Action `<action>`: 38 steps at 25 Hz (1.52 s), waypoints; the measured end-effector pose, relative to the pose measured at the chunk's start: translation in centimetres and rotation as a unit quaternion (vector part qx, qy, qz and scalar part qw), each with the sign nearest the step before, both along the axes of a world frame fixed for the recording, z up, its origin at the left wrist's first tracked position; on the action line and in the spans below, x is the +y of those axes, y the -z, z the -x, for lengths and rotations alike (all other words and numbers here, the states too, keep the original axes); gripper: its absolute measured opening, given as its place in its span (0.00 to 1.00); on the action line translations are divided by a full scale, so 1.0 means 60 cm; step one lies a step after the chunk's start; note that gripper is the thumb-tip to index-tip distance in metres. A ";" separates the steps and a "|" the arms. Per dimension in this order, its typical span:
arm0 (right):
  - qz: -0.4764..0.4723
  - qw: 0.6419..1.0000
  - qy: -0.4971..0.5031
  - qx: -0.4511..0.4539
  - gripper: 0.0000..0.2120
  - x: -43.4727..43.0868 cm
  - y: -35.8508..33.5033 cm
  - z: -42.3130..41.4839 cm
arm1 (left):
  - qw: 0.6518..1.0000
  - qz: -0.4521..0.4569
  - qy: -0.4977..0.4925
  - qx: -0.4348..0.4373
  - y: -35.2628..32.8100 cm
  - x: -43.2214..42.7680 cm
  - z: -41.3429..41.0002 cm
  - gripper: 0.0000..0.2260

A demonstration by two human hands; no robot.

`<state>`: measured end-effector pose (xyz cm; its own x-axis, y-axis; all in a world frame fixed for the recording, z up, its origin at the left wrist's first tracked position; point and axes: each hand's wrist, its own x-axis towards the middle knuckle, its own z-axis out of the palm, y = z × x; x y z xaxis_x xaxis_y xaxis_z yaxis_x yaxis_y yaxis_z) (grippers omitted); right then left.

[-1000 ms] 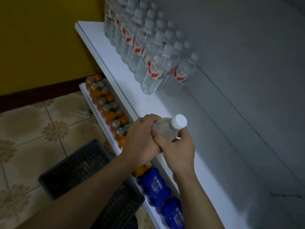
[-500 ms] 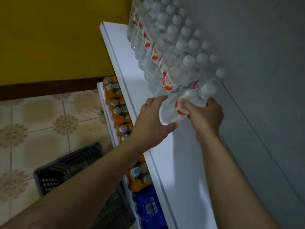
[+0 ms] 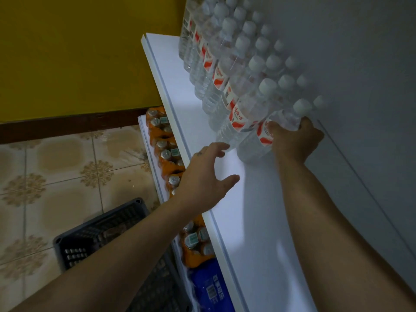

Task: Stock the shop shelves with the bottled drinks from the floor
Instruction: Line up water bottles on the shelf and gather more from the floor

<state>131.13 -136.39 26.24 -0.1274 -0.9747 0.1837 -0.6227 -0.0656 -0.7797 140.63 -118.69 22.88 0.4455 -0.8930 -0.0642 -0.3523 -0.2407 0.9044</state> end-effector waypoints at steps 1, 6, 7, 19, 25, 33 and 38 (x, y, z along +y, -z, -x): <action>0.003 1.000 0.007 0.007 0.30 0.000 0.001 0.000 | 1.000 -0.004 0.004 -0.001 0.001 0.002 0.001 0.29; -0.017 1.000 0.011 -0.002 0.34 -0.008 0.004 -0.009 | 1.000 0.004 0.009 -0.007 0.001 -0.005 0.002 0.28; -0.022 1.000 0.010 0.007 0.34 -0.007 0.004 -0.009 | 1.000 0.003 0.006 -0.005 0.002 -0.006 0.004 0.28; -0.074 0.995 -0.010 -0.070 0.32 0.209 0.045 0.046 | 0.999 -0.006 0.030 0.025 0.037 0.083 0.025 0.28; -0.122 0.986 -0.002 -0.113 0.23 0.460 0.088 0.126 | 0.994 -0.022 0.091 0.056 0.062 0.211 0.060 0.24; -0.221 0.967 0.091 -0.093 0.24 0.735 0.193 0.249 | 0.969 -0.104 0.221 0.035 0.153 0.401 0.188 0.26; -0.308 0.935 0.146 -0.097 0.23 0.896 0.271 0.368 | 0.934 -0.127 0.332 -0.023 0.230 0.533 0.312 0.25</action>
<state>109.05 -82.63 9.98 -0.3780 -0.8064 -0.4548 -0.3872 0.5840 -0.7135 121.93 -86.71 9.07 -0.1943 -0.9323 -0.3051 -0.5379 -0.1588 0.8279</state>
